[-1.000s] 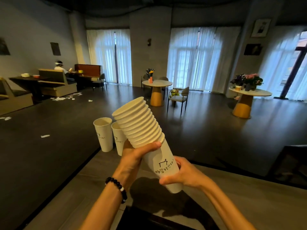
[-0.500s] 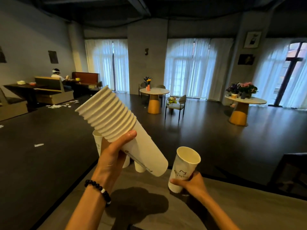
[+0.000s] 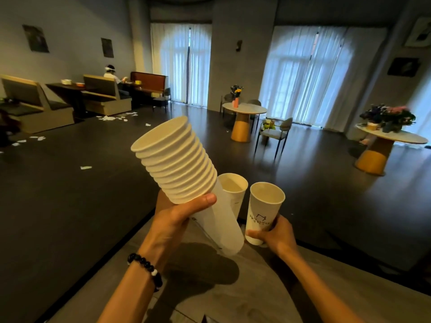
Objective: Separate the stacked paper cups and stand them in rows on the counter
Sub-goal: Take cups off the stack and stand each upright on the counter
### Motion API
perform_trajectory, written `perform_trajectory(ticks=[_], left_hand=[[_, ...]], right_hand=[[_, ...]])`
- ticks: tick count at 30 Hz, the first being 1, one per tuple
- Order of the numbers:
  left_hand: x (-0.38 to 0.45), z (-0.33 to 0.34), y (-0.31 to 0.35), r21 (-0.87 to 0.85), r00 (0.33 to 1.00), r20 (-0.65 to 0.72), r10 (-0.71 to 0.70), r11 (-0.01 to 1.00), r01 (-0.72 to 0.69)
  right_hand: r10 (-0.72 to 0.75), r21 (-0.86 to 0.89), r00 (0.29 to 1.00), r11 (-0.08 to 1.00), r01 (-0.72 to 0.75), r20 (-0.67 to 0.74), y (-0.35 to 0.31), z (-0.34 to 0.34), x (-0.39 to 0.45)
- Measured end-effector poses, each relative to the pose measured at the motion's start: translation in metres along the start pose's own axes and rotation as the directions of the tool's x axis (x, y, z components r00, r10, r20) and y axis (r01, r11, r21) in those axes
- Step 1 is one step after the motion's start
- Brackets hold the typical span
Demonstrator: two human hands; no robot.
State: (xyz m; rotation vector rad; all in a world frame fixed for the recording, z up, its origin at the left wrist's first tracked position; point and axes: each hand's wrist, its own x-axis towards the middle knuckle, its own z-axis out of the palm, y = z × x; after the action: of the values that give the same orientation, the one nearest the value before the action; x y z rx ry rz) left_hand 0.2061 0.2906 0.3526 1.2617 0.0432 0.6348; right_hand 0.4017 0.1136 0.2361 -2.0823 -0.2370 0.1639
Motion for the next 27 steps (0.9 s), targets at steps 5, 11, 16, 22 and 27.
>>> perform_trajectory(ticks=[5, 11, 16, 22, 27], left_hand=[[0.002, 0.010, -0.007, -0.024, 0.999, -0.003, -0.047, 0.999, 0.047], [-0.005, 0.043, -0.021, -0.109, 0.987, 0.093, -0.128, 0.984, 0.138], [-0.019, 0.101, -0.035, -0.139, 0.948, 0.253, -0.193, 0.963, 0.233], [-0.033, 0.145, -0.041, -0.072, 0.911, 0.343, -0.229, 0.961, 0.268], [-0.046, 0.153, -0.034, -0.010, 0.927, 0.296, -0.232, 0.969, 0.246]], right_hand=[[-0.006, -0.009, 0.998, 1.000, 0.006, 0.059, 0.007, -0.003, -0.004], [0.128, -0.040, 0.991, 0.991, -0.129, -0.035, 0.018, -0.048, -0.033], [0.030, 0.392, 0.906, 0.896, -0.211, 0.422, 0.004, -0.107, -0.085], [-0.165, 0.276, 0.832, 0.961, 0.014, 0.530, -0.009, -0.150, -0.127], [-0.274, 0.104, 0.908, 0.962, 0.254, 0.318, -0.008, -0.159, -0.137]])
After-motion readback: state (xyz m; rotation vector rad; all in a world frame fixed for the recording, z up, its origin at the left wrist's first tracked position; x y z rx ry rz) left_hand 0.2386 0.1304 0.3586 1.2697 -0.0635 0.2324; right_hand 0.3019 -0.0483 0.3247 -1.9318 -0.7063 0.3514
